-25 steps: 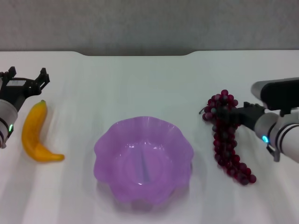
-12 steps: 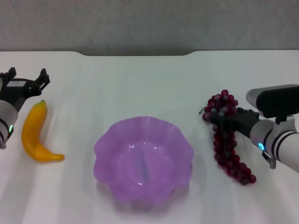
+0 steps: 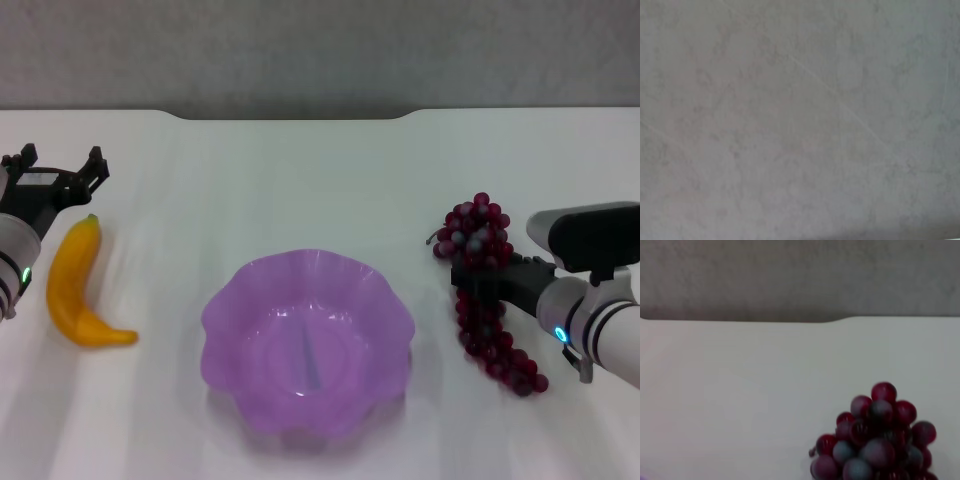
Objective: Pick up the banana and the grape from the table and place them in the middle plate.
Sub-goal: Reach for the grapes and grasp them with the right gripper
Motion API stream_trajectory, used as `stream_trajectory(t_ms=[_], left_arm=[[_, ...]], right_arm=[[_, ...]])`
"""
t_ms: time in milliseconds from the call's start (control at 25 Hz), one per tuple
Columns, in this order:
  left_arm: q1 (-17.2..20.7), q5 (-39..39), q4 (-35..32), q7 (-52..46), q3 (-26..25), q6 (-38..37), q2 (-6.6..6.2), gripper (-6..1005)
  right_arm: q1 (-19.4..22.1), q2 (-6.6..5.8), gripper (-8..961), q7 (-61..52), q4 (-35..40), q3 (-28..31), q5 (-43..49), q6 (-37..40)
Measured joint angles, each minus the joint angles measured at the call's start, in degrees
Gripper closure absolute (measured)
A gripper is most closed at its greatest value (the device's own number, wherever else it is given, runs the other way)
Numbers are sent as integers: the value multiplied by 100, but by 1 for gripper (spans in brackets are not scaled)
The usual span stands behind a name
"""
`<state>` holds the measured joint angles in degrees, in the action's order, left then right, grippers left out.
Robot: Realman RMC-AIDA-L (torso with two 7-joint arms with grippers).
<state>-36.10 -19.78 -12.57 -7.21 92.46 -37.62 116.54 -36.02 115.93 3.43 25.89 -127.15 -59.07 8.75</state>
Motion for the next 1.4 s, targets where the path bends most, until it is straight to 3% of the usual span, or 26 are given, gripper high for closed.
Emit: stream_trajectory(t_ms=[600, 1040, 1400], left_arm=[[-11, 0, -11, 0, 0, 2, 2, 109], [-11, 0, -10, -5, 0, 9, 15, 115], [-11, 0, -7, -75, 0, 9, 18, 116]], right_arm=[[64, -4, 92, 0, -157, -21, -35, -14], [80, 0, 263, -3, -198, -30, -43, 172], [66, -15, 344, -201, -348, -45, 10, 232]])
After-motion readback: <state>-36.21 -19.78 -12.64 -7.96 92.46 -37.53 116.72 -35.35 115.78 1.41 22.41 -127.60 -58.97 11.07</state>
